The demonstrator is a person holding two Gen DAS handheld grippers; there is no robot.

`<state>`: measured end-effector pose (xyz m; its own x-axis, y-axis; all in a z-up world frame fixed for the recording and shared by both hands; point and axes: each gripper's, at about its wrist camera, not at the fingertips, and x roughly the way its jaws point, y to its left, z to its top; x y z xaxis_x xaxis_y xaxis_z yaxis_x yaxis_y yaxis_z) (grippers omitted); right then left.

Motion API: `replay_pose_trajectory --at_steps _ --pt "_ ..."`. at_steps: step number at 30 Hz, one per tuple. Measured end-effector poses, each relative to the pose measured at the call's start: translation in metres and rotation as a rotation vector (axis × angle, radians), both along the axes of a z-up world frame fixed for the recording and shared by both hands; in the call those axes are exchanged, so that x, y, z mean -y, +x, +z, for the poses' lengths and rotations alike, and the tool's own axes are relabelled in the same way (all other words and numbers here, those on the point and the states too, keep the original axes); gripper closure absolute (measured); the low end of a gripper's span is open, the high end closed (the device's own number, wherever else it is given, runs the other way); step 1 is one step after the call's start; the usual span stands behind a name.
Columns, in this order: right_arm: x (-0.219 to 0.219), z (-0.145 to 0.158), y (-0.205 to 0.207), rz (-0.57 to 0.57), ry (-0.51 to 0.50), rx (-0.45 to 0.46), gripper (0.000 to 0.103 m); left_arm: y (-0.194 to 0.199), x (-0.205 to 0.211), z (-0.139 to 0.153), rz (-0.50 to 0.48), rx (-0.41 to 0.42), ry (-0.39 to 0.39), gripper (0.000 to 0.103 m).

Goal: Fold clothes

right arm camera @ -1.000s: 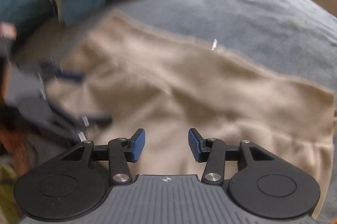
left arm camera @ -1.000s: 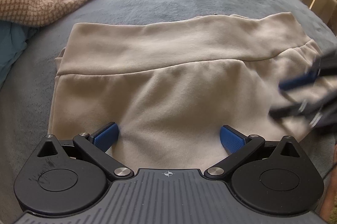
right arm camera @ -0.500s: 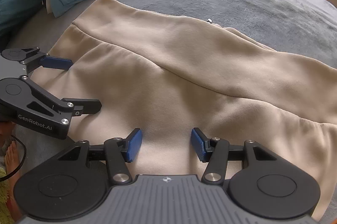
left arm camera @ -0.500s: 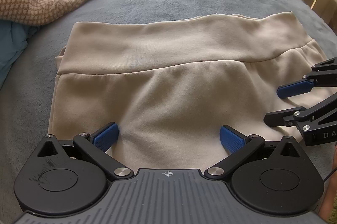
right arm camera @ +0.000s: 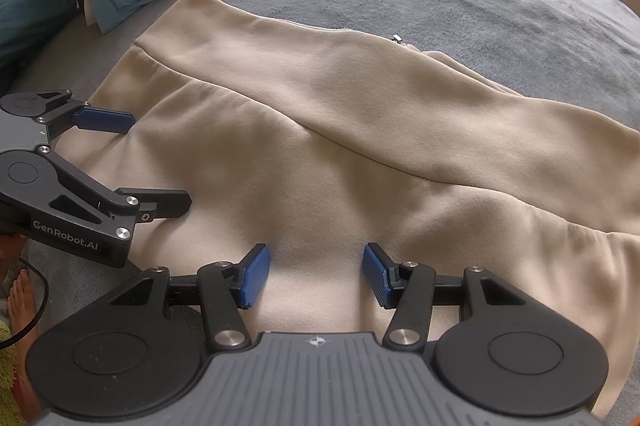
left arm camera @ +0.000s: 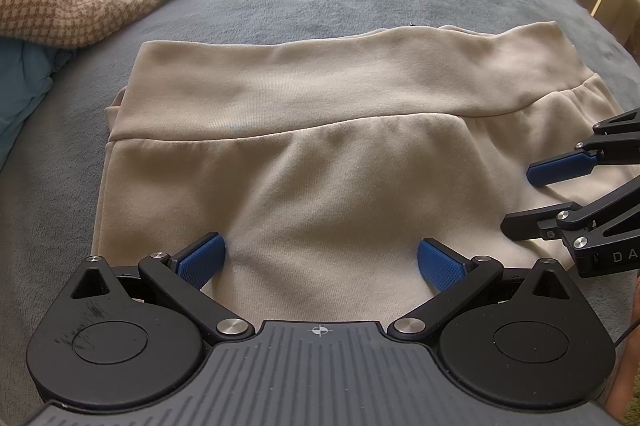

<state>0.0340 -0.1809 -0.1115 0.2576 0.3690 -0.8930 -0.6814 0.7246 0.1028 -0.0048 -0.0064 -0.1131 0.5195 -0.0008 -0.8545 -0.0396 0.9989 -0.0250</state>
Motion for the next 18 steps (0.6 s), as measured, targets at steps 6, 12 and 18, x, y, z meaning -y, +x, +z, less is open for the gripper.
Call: replay_pose_trajectory --at_steps 6,12,18 --pt "0.000 0.000 0.000 -0.001 -0.008 -0.004 0.048 0.001 -0.001 0.001 -0.009 -0.008 0.003 0.000" --pt "-0.004 0.001 0.004 0.010 -0.032 -0.022 0.048 0.006 -0.001 0.003 -0.038 -0.036 0.015 0.000" --pt "-0.010 0.001 0.015 0.042 -0.076 -0.073 0.047 0.009 0.001 0.006 -0.073 -0.058 0.038 0.000"
